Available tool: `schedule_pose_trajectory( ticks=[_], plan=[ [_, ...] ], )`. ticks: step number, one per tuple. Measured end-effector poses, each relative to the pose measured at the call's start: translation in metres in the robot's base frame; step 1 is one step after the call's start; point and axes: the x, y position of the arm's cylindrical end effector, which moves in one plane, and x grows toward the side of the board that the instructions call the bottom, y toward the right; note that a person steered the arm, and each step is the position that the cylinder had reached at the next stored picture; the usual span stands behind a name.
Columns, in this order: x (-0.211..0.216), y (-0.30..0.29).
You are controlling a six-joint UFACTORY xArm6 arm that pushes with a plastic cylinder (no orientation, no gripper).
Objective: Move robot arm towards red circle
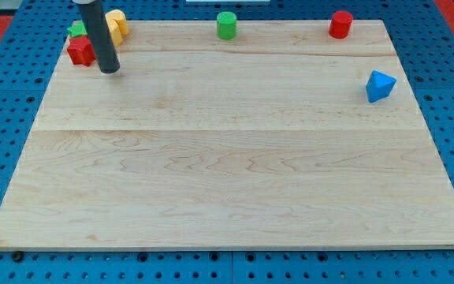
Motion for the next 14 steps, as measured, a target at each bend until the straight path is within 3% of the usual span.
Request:
schedule_pose_trajectory(
  ticks=[3,7,14],
  plan=[
    [0.001,-0.028],
    [0.028,0.044],
    [0.013,0.052]
  ],
)
